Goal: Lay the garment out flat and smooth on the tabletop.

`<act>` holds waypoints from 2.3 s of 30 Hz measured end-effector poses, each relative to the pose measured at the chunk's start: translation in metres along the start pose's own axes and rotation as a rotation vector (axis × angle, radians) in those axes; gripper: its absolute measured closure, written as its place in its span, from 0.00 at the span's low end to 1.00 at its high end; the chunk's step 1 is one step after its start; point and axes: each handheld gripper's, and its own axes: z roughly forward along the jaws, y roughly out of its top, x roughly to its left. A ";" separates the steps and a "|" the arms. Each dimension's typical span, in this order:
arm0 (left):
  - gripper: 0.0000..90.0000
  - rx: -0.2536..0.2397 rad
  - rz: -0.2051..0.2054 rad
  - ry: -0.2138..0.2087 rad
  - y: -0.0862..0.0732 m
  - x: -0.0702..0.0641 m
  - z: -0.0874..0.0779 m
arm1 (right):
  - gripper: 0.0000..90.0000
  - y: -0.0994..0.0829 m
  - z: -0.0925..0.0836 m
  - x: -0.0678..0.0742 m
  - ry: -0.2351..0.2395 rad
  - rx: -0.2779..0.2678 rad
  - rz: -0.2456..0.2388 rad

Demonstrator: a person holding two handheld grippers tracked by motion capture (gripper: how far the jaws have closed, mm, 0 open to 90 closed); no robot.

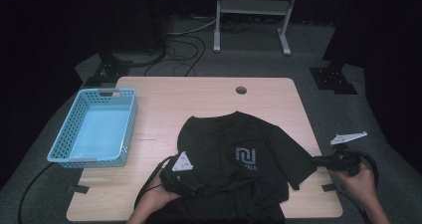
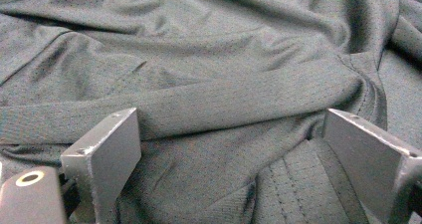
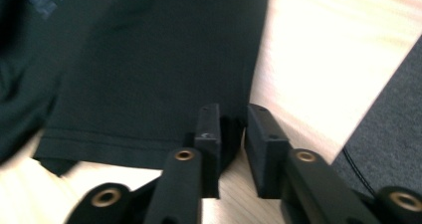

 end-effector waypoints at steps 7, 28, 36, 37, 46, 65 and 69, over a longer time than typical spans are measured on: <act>0.10 0.001 0.000 0.000 0.000 0.000 0.000 | 0.74 0.010 -0.016 0.016 -0.012 -0.058 -0.048; 0.10 0.002 0.000 0.000 0.000 0.000 0.000 | 0.73 0.004 0.028 0.058 0.091 0.041 -0.139; 0.10 0.001 0.001 -0.002 0.000 0.000 0.000 | 0.73 -0.002 0.013 0.022 0.018 0.022 -0.069; 0.10 0.001 0.001 -0.003 0.000 0.000 0.000 | 0.73 -0.003 0.012 0.017 0.016 0.018 -0.051; 0.10 0.000 0.002 -0.004 0.000 0.001 0.000 | 0.68 0.001 0.004 0.027 0.067 -0.033 -0.050; 0.10 0.000 0.004 -0.005 0.000 0.001 0.000 | 0.70 0.000 0.021 0.038 0.054 0.012 -0.088; 0.10 -0.001 0.004 -0.005 0.000 0.001 0.000 | 0.67 0.001 0.018 0.037 0.047 0.005 -0.071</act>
